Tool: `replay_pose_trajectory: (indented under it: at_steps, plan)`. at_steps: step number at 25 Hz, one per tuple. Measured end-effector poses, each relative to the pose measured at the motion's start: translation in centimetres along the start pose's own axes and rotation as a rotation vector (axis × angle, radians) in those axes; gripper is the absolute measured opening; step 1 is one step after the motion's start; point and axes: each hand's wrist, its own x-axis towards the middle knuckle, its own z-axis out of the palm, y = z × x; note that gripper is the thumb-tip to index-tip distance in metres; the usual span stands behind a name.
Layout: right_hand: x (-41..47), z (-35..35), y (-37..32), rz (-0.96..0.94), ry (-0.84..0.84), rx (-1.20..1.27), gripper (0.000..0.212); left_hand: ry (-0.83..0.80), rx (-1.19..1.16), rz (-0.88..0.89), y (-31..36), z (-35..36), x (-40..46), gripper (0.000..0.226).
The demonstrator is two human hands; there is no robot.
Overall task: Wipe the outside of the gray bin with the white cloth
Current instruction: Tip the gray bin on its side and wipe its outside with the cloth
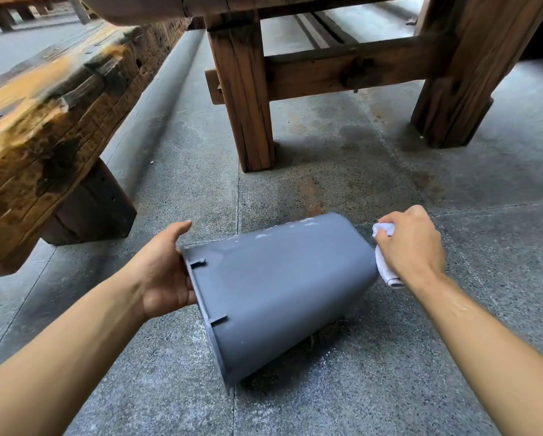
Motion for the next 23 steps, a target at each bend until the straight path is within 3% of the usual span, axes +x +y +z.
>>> replay_pose_trajectory:
  at_steps: [4, 11, 19, 23]
  plan:
    - [-0.9, -1.5, -1.6, -0.081, 0.172, 0.205, 0.016, 0.002, -0.094, -0.014, 0.0, 0.7, -0.3, 0.056]
    - [-4.7, -2.6, -10.3, -0.427, 0.207, 0.556, 0.022, -0.066, -0.101, 0.085, 0.8, 2.4, -1.7, 0.045]
    - [-8.0, -2.1, -16.4, -0.599, 0.2, 0.716, 0.022, -0.145, -0.076, 0.247, 0.0, 3.1, -2.3, 0.043]
    - [-9.2, -1.6, -18.2, -0.705, 0.153, 0.643, 0.016, -0.19, -0.061, 0.287, -0.3, 3.4, -2.0, 0.04]
